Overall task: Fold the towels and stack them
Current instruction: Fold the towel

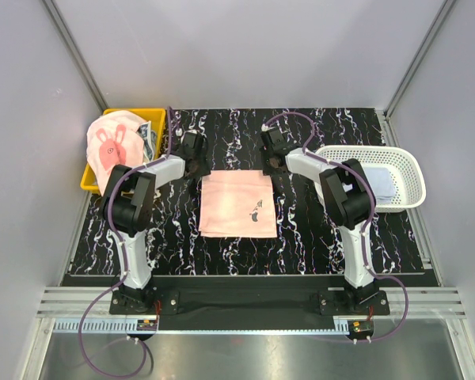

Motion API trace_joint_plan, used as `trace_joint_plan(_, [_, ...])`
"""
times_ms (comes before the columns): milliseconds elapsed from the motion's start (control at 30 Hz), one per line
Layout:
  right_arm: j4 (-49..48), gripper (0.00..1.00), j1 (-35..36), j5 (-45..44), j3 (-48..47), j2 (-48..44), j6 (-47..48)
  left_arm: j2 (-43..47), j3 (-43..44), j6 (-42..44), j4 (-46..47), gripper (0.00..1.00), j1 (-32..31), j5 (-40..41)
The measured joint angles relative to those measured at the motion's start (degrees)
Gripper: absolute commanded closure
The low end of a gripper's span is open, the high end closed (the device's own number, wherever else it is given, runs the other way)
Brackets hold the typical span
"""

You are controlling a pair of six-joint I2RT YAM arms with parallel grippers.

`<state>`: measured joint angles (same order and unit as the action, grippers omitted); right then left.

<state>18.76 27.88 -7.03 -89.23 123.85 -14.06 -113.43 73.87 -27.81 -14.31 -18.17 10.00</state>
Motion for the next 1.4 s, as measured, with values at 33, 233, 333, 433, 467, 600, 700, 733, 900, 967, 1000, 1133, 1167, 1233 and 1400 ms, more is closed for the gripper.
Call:
trace_joint_plan(33, [0.0,0.78,0.0,0.0,-0.1,0.1,0.0,0.0,-0.1,0.0,0.3,0.51,0.1,-0.2])
trace_joint_plan(233, [0.0,0.8,0.0,0.2,-0.5,0.4,0.2,0.0,-0.3,-0.3,1.6,0.63,0.7,-2.7])
trace_joint_plan(333, [0.1,0.8,0.0,0.2,-0.6,0.5,0.3,-0.2,-0.4,-0.6,2.6,0.71,0.9,-4.1])
trace_joint_plan(433, [0.2,0.81,0.0,0.5,-1.2,0.8,0.3,-0.5,-0.4,-0.9,3.8,0.82,1.1,-5.3])
trace_joint_plan(467, [0.1,0.81,0.0,0.6,-1.3,0.9,0.3,-0.7,-0.4,-0.9,4.0,0.86,1.1,-5.5])
trace_joint_plan(600, [0.2,0.84,0.0,0.7,-1.5,0.9,0.3,-1.1,-0.4,-1.2,5.1,0.98,1.4,-6.3])
trace_joint_plan(700, [0.2,0.87,-0.2,1.2,-1.6,1.0,0.2,-1.3,-0.1,-1.2,5.2,1.0,1.7,-6.8])
trace_joint_plan(733, [0.2,0.88,-0.3,1.4,-1.7,1.0,0.2,-1.6,0.2,-1.2,5.3,1.0,1.8,-6.9])
trace_joint_plan(900, [-0.5,0.92,-1.4,3.1,-2.3,1.2,-0.1,-2.4,2.4,-1.2,5.4,1.0,2.1,-7.3])
trace_joint_plan(967, [-1.7,0.93,-2.3,3.8,-2.4,1.2,-0.3,-2.5,3.9,-1.2,5.4,1.0,2.2,-7.6])
trace_joint_plan(1000, [-2.4,0.93,-2.8,4.2,-2.4,1.2,-0.5,-2.6,5.0,-1.2,5.4,1.0,2.4,-8.0])
trace_joint_plan(1133, [-5.7,0.93,-4.5,5.3,-3.0,1.2,-0.8,-2.6,8.8,-1.8,6.8,1.0,3.0,-9.5])
trace_joint_plan(1167, [-6.7,0.93,-4.8,5.5,-3.1,1.2,-0.8,-2.6,9.6,-2.1,7.2,1.0,3.2,-10.1])
trace_joint_plan(1233, [-8.6,0.93,-5.2,5.9,-3.1,1.0,-0.8,-2.6,11.0,-2.3,8.1,1.0,3.7,-11.0])
trace_joint_plan(1400, [-13.4,0.94,-5.5,7.7,-0.4,-2.2,-1.1,-1.6,10.3,-2.6,8.9,1.0,4.3,-11.8])
